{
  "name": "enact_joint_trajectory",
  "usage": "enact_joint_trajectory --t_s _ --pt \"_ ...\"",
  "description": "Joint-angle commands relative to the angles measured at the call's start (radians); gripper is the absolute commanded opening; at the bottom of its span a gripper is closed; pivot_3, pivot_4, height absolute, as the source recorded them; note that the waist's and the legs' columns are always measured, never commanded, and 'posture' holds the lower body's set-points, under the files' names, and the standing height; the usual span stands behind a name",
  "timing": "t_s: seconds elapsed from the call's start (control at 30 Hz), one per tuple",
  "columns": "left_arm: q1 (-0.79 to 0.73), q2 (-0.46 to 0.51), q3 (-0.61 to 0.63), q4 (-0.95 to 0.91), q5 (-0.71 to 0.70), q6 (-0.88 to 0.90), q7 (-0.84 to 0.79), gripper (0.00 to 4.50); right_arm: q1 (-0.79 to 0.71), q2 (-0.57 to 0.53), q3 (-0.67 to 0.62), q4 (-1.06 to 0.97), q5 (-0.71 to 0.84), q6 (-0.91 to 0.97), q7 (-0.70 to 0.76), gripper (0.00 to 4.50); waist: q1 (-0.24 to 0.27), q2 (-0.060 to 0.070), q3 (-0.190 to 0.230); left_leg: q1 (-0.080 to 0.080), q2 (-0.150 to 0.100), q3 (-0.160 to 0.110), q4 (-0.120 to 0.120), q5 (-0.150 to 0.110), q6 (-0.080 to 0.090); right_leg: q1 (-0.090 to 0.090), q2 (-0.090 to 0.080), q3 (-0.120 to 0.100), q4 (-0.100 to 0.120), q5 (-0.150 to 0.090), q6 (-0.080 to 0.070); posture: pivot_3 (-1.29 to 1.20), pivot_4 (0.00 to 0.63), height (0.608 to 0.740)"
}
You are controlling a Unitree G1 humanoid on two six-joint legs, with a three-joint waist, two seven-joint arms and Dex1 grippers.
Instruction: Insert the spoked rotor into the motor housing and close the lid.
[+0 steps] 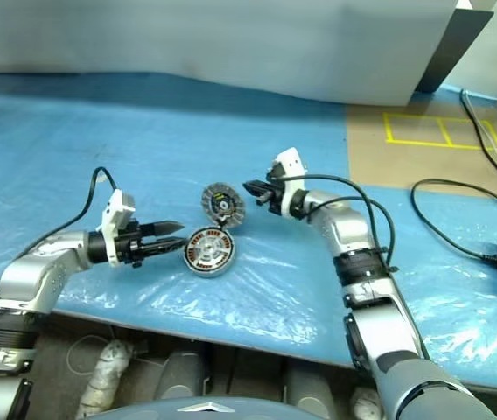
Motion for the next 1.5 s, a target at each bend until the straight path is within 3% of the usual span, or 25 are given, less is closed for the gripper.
enact_joint_trajectory --t_s 0.03,0.27,0.47,0.8,1.13,1.3,1.5 --pt "-0.008 0.011 0.019 0.000 0.004 -0.024 -0.004 2.46 -0.017 0.014 0.006 -0.051 0.031 0.002 0.072 0.00 0.002 0.000 0.000 -0.001 0.000 0.000 0.000 0.000 0.000 0.000 0.000 0.000 0.000 0.000 0.000 0.00 0.150 0.740" --pt "-0.009 0.015 0.025 0.012 0.002 -0.028 -0.008 2.46 0.045 -0.020 0.085 -0.251 0.059 0.085 0.199 0.00 0.002 0.000 0.000 -0.001 0.001 -0.001 0.002 -0.001 -0.002 0.000 0.000 -0.001 0.001 0.000 -0.001 0.00 0.150 0.740" --pt "-0.036 0.029 0.031 0.053 0.010 -0.036 -0.012 2.46 0.050 -0.031 0.109 -0.336 0.068 0.120 0.221 0.00 0.001 0.000 0.000 -0.001 0.001 -0.001 0.003 -0.001 -0.002 0.000 0.000 -0.001 0.002 -0.001 -0.002 0.00 0.150 0.740" --pt "-0.045 0.029 0.036 0.054 0.006 -0.026 0.000 2.46 0.129 -0.062 0.238 -0.386 -0.019 0.072 0.227 0.00 0.001 0.000 0.000 0.000 0.001 -0.001 0.003 -0.001 -0.002 0.000 0.000 -0.001 0.002 -0.001 -0.002 0.00 0.150 0.740" --pt "-0.054 0.033 0.057 0.046 -0.003 0.000 0.015 2.46 0.222 -0.061 0.358 -0.295 -0.151 -0.024 0.204 0.00 0.000 -0.001 0.000 0.004 0.001 -0.001 0.005 -0.001 -0.002 0.005 0.000 0.000 0.002 -0.002 -0.003 0.00 0.150 0.740" --pt "-0.054 0.035 0.057 0.041 -0.003 0.002 0.014 2.46 0.209 -0.023 0.287 -0.301 -0.086 0.017 0.191 0.00 0.000 -0.001 0.000 0.014 0.001 -0.001 0.002 -0.002 -0.002 0.013 0.000 0.001 0.000 -0.002 -0.004 0.00 0.150 0.740" --pt "-0.045 0.032 0.060 0.021 -0.012 0.012 0.011 2.46 0.152 -0.029 0.163 -0.488 0.019 0.101 0.168 0.00 0.001 0.000 0.000 0.011 0.001 -0.001 0.003 -0.002 -0.002 0.011 0.000 0.001 0.000 -0.002 -0.004 0.00 0.150 0.740"
